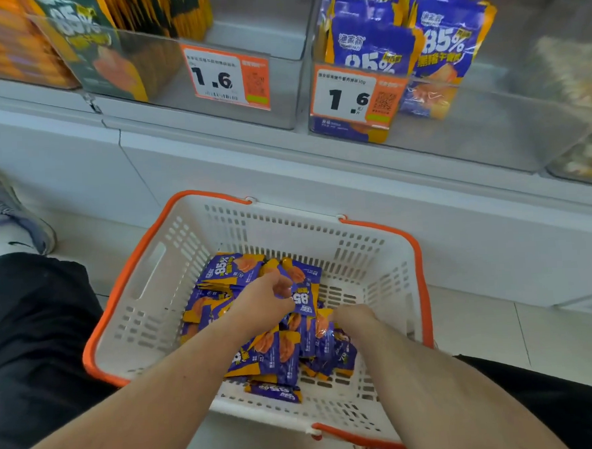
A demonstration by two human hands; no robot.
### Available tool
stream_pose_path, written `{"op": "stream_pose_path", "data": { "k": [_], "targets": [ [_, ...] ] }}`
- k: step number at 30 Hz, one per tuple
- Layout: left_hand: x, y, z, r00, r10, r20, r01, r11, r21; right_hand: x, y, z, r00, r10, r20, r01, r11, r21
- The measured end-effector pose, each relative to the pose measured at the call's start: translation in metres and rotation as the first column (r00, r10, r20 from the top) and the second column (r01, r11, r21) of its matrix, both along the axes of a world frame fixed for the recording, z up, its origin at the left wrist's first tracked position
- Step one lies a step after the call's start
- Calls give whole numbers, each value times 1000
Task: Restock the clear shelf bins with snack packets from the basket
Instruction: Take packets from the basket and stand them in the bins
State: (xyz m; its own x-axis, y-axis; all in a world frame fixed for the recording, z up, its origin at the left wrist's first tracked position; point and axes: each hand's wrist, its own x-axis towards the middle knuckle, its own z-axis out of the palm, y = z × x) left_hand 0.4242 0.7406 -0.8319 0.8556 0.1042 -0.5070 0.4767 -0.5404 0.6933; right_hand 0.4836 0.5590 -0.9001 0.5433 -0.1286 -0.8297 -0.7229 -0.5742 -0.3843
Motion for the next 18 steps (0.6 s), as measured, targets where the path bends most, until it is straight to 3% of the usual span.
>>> {"op": "stream_pose_path", "data": {
  "k": [3, 9, 14, 18],
  "targets": [
    [-6, 1, 7, 1000, -13, 9, 13, 1000, -5, -11, 10, 1, 979, 124, -160, -109, 989, 99],
    [-17, 16, 11, 998, 55, -3, -55, 998, 17, -23, 19, -7, 979, 12, -204, 34, 975, 221],
    [-26, 24, 13, 995, 96, -25, -96, 995, -8, -21, 18, -11, 979, 121, -163, -102, 988, 118],
    [-23, 22, 8, 972, 224, -71, -231, 967, -104, 3, 14, 13, 950, 313, 17, -303, 931, -201]
  ]
}}
